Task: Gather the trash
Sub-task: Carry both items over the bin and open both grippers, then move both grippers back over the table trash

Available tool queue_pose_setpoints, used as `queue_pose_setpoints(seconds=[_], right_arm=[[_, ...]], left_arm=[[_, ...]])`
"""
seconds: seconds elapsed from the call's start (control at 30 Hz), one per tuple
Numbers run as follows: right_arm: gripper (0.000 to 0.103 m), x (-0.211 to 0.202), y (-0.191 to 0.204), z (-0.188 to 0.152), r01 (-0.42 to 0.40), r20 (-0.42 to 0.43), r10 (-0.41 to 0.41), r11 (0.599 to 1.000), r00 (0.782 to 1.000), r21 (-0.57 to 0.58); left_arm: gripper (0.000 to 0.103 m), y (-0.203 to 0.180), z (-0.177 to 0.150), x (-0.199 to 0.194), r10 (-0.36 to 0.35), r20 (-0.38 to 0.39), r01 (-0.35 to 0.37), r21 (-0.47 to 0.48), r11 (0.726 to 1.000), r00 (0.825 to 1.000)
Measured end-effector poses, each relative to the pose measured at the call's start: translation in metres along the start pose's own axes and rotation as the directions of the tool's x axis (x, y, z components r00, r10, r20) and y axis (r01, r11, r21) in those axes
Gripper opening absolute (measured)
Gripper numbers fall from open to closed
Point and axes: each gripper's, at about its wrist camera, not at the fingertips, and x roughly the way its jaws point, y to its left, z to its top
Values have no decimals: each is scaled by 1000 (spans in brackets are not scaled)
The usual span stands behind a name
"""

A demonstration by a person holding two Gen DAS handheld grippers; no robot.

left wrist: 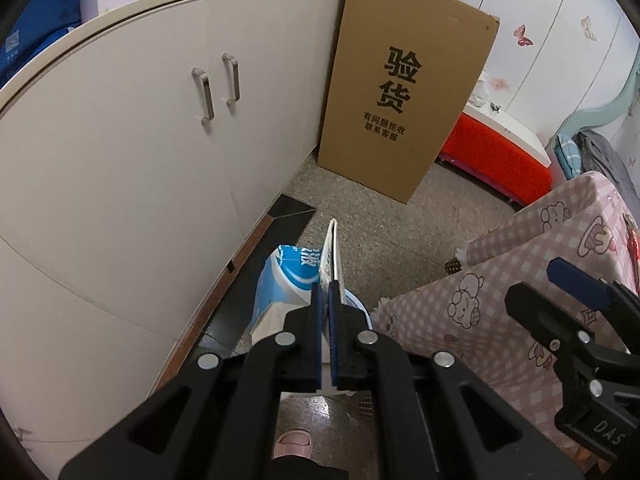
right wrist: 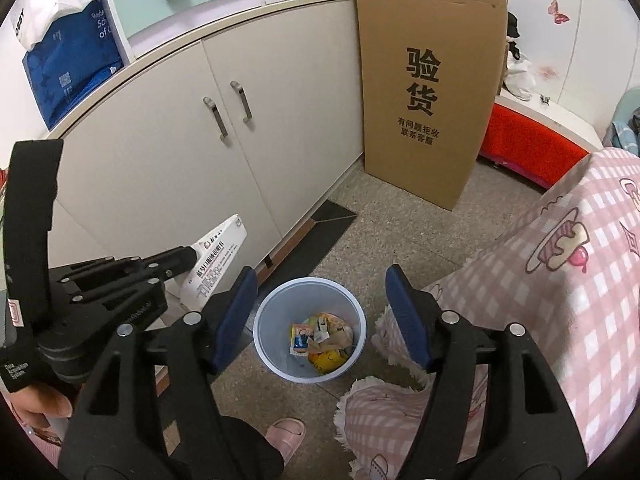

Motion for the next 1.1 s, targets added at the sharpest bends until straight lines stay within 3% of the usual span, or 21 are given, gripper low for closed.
queue_pose_setpoints(seconds=[0.5, 0.57, 0.6, 0.63, 1.1], right_arm=[[68, -13, -12, 2, 18, 71, -21, 999, 997, 50], [68, -15, -12, 3, 18, 72, -21, 998, 997, 54], [68, -16, -12, 3, 16, 73, -20, 998, 997, 55], [68, -17, -12, 4, 16, 73, -20, 998, 997, 55], [68, -71, -25, 2, 19, 150, -32, 996, 988, 87]], left_arm=[[7, -16, 18, 3, -19, 1, 19, 0, 1000, 1000], [34, -15, 20, 7, -9, -23, 9, -9, 1000, 1000], [61, -15, 21, 7, 10, -18, -10, -14, 1000, 1000], [68, -14, 21, 4, 26, -4, -26, -20, 999, 1000], [69, -37, 15, -62, -13, 109, 9, 31, 999, 994]])
